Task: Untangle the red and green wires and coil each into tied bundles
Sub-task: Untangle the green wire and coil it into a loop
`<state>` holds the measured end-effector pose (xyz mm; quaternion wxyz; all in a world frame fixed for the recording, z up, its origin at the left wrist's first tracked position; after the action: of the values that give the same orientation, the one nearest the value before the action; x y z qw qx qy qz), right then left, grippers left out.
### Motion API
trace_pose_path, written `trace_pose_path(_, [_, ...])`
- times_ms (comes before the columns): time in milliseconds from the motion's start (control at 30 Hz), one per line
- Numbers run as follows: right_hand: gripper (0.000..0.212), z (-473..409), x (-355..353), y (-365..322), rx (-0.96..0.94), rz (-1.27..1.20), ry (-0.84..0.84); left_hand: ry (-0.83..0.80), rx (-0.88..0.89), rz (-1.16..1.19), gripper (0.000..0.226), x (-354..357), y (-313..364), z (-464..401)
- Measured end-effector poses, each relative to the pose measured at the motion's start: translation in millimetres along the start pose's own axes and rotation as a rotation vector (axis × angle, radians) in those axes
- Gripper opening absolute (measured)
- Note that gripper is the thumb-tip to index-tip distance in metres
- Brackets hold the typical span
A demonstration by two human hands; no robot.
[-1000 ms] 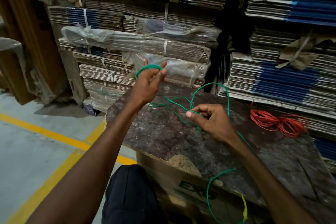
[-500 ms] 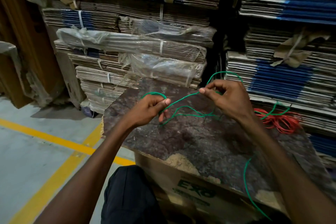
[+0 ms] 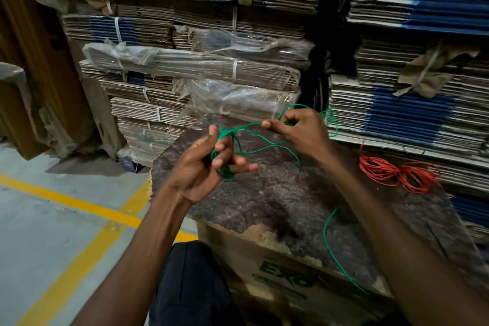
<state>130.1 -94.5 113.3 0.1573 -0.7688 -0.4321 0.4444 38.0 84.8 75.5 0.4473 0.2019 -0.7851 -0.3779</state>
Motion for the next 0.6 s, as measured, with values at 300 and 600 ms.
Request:
trace_pose_path(300, [0.039,27,52,17,0.155,-0.346,-0.323,-0.145,0.23,0.298,0.029,7,32,-9])
trace_pose_path(600, [0.017,73,67,23,0.184,-0.354,-0.529,0.288,0.38,0.169,0.041,-33,54,-28])
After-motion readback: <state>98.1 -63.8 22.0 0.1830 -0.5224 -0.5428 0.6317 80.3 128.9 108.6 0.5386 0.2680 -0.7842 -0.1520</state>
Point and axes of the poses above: each hand's wrist, its own z-axis away from the middle knuckle, its own x-axis out of the palm, y = z × x, the point moved 6 cm from there along -z, towards the middle knuckle, and after that the axes turned 3 degrees about y, right-handed, at the moved point
